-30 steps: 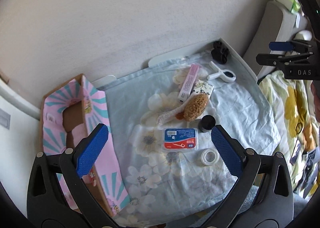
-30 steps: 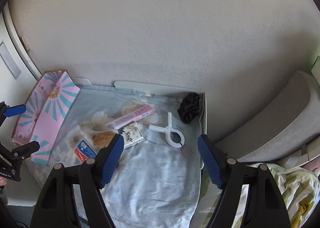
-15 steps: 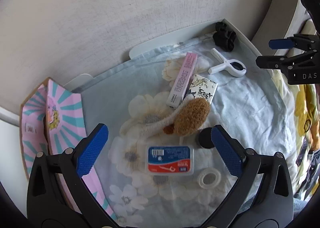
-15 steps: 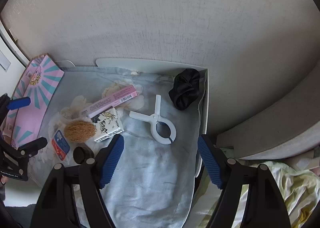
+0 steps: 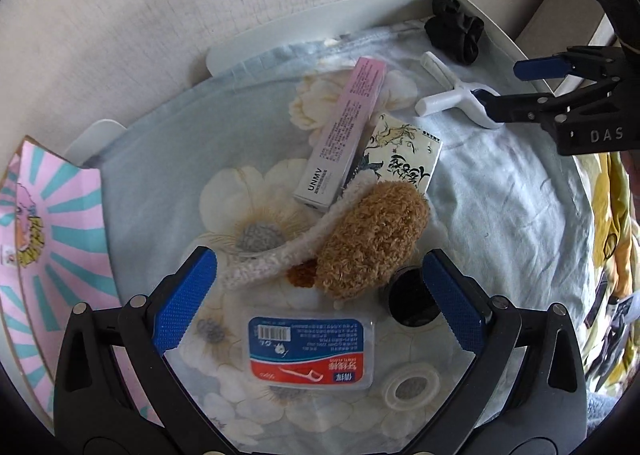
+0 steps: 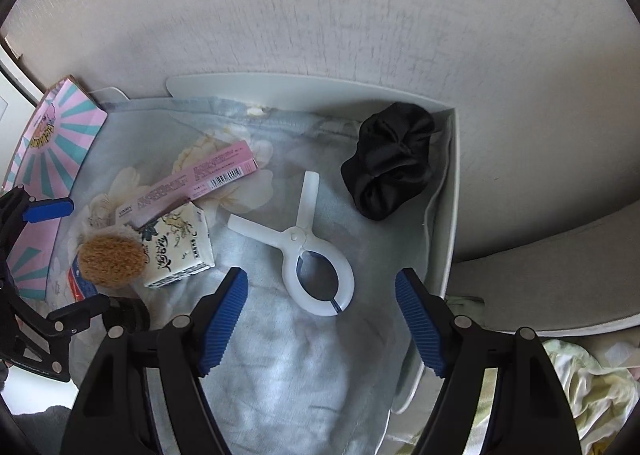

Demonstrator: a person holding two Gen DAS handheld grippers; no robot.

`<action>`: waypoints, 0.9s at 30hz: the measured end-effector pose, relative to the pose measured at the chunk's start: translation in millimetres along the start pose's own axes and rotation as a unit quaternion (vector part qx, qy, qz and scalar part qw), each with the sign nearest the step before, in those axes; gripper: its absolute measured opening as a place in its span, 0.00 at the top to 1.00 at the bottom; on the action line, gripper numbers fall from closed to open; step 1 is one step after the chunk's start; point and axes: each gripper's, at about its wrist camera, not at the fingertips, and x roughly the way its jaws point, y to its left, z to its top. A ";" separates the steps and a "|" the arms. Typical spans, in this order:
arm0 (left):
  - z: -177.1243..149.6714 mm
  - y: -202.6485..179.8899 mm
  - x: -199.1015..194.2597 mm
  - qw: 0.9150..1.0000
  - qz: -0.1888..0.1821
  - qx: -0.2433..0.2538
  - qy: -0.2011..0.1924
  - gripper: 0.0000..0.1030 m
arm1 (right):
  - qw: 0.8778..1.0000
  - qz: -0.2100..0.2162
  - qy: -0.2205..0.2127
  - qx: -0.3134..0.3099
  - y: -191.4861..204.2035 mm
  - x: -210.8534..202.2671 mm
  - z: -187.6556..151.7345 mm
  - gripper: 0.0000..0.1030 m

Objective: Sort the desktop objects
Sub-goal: 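Move both tools back over the tray toward the plush toy and white clip, then grasp the brown plush toy with the left tool while the right tool grasps the white clip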

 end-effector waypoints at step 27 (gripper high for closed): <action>-4.4 11.2 2.4 0.999 -0.027 -0.013 -0.034 0.35 | 0.995 -0.006 0.006 -0.099 11.2 26.7 9.2 0.48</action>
